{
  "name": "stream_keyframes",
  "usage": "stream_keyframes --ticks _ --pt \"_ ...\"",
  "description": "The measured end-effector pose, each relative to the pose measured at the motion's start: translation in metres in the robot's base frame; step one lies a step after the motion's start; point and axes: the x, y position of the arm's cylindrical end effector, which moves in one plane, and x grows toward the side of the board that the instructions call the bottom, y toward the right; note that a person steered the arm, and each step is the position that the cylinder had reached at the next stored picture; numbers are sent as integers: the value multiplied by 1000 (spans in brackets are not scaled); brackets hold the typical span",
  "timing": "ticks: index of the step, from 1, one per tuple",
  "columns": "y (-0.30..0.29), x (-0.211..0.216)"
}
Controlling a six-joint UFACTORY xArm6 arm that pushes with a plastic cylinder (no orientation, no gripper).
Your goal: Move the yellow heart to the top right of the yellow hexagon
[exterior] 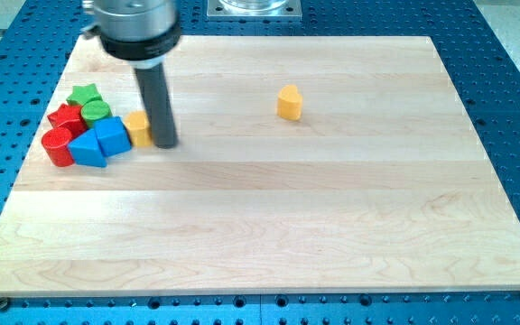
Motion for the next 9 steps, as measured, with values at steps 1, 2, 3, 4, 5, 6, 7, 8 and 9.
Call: stream_keyframes --ticks 1,2,3,4,5,6,7,8,9 --pt "34 9" --pt "131 30" --pt "237 7" --pt "243 -49" --pt "177 -53" --pt "144 -54" --pt "153 -88" --pt "50 -86" --pt "32 -88"
